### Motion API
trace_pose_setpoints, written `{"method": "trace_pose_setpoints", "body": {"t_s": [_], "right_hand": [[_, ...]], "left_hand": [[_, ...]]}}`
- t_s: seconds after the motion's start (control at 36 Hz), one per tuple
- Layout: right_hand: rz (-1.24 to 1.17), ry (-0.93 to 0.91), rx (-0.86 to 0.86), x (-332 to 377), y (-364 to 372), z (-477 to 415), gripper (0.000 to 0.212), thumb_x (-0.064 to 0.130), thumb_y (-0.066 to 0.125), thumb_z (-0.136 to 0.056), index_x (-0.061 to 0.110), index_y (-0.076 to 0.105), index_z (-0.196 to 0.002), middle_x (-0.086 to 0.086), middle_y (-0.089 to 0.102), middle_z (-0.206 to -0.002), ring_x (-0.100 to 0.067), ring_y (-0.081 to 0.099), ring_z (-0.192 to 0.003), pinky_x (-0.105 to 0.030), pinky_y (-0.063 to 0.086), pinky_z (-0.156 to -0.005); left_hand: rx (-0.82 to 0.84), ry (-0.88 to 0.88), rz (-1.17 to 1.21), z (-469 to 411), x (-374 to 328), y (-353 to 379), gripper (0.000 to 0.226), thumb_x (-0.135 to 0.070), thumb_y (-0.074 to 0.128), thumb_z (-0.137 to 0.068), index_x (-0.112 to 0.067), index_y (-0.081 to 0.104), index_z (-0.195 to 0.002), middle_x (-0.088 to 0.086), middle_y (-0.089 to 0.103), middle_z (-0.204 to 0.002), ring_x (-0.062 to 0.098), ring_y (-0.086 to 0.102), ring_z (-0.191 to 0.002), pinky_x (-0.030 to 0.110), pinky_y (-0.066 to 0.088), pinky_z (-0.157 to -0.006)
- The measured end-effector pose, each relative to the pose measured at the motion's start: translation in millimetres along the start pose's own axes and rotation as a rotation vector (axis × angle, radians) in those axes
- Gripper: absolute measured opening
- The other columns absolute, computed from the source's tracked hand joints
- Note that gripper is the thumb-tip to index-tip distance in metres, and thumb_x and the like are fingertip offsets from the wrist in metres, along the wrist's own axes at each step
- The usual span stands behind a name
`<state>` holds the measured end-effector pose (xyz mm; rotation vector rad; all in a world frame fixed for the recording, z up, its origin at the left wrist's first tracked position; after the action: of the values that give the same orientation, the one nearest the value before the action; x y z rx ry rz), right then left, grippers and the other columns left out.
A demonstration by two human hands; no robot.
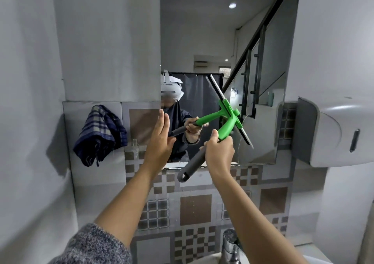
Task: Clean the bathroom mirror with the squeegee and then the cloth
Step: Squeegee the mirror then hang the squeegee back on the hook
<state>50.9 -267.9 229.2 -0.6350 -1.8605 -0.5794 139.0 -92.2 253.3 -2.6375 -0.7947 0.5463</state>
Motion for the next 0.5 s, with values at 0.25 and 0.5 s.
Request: {"method": "trace_pose_setpoints", "body": {"t_s": [0.25, 0.5], "right_hand": [[0.121, -0.196, 0.049, 26.7, 21.1, 10.9, 0.027, 0.031, 0.044, -0.096, 0.005, 0.048, -0.102, -0.001, 0.051, -0.073, -0.009, 0.05, -0.055, -0.018, 0.034, -0.044], [0.375, -0.362, 0.095, 44.4, 34.0, 18.9, 0.029, 0.037, 0.044, -0.094, 0.007, 0.046, -0.098, -0.009, 0.058, -0.078, -0.027, 0.061, -0.069, -0.041, 0.053, -0.058]], "left_hand": [[-0.041, 0.057, -0.086, -1.4, 1.5, -0.3, 0.08, -0.002, 0.061, -0.085, -0.005, 0.01, -0.146, 0.006, -0.002, -0.155, 0.02, 0.006, -0.143, 0.019, 0.022, -0.107], [-0.054, 0.058, -0.08, -0.8, 5.1, 2.0, 0.077, -0.007, 0.06, -0.086, -0.006, 0.012, -0.146, 0.003, -0.001, -0.156, 0.019, 0.011, -0.143, 0.006, 0.019, -0.104]]}}
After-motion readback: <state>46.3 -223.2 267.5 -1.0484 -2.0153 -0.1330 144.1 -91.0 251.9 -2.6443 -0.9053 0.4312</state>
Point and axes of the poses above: each hand's wrist, its own z-axis away from the middle knuckle, its own y-axis out of the palm, x = y × z, the point moved 10 cm from there along -z, towards the middle knuckle
